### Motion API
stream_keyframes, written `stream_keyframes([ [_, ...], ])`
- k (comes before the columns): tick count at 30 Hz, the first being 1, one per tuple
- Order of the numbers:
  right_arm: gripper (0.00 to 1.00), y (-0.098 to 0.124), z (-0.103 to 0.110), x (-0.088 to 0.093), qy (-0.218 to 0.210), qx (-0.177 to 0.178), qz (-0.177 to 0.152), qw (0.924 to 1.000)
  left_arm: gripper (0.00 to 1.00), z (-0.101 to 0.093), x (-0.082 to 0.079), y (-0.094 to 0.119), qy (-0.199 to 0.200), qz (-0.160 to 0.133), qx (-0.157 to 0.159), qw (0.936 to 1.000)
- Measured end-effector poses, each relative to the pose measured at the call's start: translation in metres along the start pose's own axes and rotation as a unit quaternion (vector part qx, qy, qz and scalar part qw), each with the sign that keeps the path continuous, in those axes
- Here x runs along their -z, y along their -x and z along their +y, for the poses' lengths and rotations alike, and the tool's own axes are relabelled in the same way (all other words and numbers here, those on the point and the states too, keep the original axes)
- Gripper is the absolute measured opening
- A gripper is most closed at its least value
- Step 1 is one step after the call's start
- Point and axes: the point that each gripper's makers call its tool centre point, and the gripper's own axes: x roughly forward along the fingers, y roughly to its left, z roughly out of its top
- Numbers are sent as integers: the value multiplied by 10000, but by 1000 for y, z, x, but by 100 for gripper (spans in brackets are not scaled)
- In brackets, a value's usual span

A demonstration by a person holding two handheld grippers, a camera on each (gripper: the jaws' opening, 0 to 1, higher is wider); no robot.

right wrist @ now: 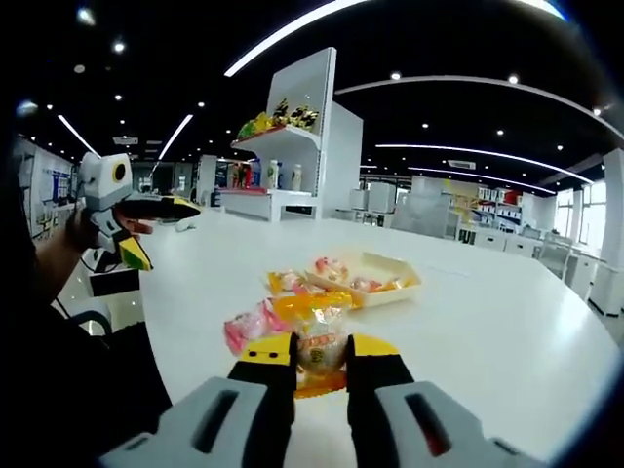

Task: Pick up the marshmallows scattered on the table and place them into the bowl on the table

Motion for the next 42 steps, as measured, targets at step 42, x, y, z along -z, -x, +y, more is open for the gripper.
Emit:
stream_keyframes([
  [42,17,-7,7,-32,15,-123,-111,9999,88,0,2,8,-66,51,-24,10000],
])
